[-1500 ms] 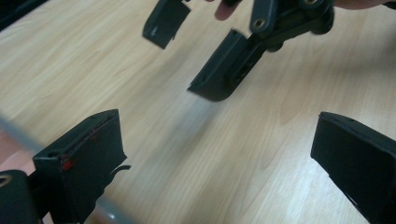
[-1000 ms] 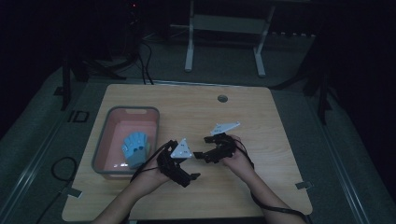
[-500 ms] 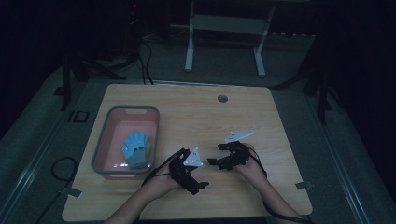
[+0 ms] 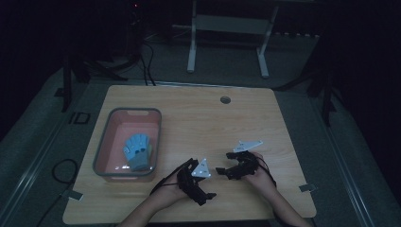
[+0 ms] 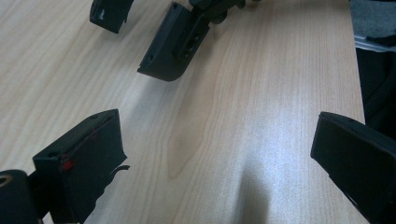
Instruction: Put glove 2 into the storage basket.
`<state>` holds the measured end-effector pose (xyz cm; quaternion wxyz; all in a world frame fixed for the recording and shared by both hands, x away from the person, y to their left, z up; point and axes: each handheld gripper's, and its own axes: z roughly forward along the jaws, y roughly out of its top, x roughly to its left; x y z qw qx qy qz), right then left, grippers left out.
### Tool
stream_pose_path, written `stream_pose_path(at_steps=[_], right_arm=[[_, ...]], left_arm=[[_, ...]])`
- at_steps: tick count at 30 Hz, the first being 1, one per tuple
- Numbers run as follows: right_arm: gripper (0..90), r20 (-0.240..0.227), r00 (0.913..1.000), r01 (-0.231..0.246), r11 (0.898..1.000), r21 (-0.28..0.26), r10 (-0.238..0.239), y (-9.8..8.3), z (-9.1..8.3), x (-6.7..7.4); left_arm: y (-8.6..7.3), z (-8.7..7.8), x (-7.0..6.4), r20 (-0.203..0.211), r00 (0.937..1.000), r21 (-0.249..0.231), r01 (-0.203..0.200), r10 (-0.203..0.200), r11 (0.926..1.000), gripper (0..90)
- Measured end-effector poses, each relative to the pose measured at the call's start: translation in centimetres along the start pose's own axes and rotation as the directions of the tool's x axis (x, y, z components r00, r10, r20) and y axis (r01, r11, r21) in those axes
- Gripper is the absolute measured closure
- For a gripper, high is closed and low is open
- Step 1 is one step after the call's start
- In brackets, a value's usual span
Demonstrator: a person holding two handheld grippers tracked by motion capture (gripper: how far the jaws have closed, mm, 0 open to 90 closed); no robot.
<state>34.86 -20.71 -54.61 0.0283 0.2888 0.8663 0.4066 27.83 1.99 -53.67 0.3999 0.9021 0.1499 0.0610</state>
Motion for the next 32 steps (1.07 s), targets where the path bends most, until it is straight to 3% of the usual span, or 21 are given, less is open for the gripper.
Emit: stream_pose_path(at_steps=[5, 14, 26, 32], right_arm=[[14.2, -0.003, 0.9999, -0.014, 1.0, -0.005, 0.014, -1.0, 0.2, -0.1], [14.2, 0.01, 1.0, 0.001, 0.996, -0.091, 0.0, -2.1, -0.6, -0.3], [13.8, 0.035, 0.9988, 0.037, 0.996, -0.087, -0.034, -2.5, -1.0, -0.4], [13.8, 0.029, 0.9992, 0.03, 0.996, -0.08, -0.028, -2.5, -0.9, -0.5]], left_arm=[[-0.7, 0.4, -0.2, -0.016, 0.9999, -0.001, -0.002, 0.002, 1.0, 3.0], [-1.6, 0.5, -0.4, -0.052, 0.9984, 0.0, -0.023, 0.023, 0.9997, 3.0], [-2.7, 0.1, -0.7, -0.062, 0.9981, -0.031, -0.001, -0.001, 0.9995, 3.0], [-2.8, 0.1, -0.7, -0.054, 0.9985, -0.035, 0.004, -0.006, 0.9994, 3.0]])
